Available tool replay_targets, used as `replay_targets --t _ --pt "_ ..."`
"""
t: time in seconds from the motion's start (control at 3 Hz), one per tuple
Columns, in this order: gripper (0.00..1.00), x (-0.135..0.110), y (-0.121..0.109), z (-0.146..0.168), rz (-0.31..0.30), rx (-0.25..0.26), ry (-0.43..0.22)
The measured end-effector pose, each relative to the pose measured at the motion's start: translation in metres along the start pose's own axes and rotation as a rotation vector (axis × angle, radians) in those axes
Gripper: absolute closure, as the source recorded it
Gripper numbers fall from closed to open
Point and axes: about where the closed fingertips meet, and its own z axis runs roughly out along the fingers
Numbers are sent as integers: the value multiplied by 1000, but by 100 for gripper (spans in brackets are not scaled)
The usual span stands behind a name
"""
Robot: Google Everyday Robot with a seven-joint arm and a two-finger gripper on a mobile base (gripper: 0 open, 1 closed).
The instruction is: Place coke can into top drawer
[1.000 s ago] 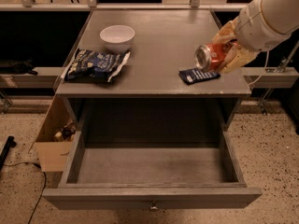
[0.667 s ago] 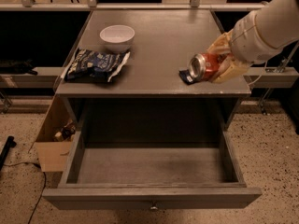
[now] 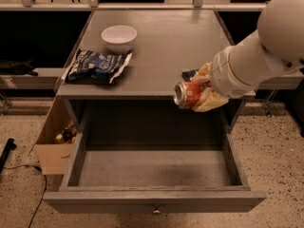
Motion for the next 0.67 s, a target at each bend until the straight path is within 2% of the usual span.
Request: replay_targets --t 0.33,0.67 --pt "100 4 2 1 1 -1 18" --pt "100 11 18 11 16 -32 19"
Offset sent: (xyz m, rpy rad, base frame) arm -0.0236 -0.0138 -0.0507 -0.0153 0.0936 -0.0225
